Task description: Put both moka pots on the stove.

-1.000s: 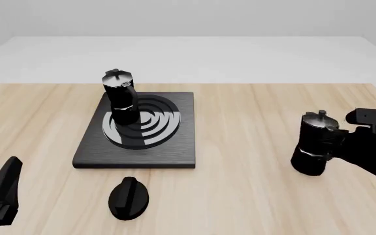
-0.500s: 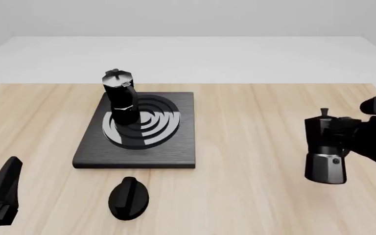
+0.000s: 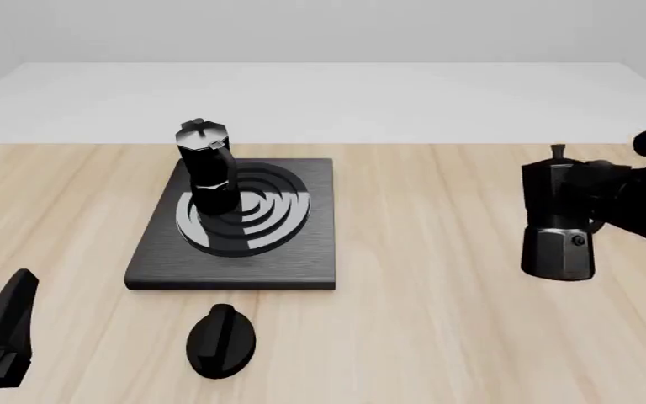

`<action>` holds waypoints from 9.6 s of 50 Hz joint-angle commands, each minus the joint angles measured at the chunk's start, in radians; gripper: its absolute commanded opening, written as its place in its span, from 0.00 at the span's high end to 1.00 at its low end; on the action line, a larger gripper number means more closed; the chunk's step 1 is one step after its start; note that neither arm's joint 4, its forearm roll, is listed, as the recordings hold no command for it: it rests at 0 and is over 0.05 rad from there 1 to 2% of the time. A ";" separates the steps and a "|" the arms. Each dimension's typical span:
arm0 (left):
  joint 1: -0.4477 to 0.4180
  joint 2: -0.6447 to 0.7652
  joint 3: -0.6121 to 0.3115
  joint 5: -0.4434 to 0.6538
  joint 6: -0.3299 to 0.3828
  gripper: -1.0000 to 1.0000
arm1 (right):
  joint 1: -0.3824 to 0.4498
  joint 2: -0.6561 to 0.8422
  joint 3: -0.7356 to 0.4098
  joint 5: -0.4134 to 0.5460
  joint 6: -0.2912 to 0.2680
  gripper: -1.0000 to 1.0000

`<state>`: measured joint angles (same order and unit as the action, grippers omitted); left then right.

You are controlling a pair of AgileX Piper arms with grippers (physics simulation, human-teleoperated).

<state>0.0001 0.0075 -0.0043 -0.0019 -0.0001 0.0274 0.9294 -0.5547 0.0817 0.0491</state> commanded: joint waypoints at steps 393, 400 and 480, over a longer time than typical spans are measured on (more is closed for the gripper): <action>0.000 0.000 0.000 0.000 0.000 0.00 | 0.590 1.235 -1.175 -0.208 -0.005 1.00; 0.000 0.000 0.000 0.000 0.000 0.00 | 0.590 1.233 -1.168 -0.206 0.000 1.00; 0.000 0.000 0.000 0.000 0.000 0.00 | 0.622 1.085 -0.871 -0.250 0.080 1.00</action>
<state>0.0001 0.0074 -0.0043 -0.0019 0.0000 0.6364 2.0138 -1.4303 -0.1768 0.0928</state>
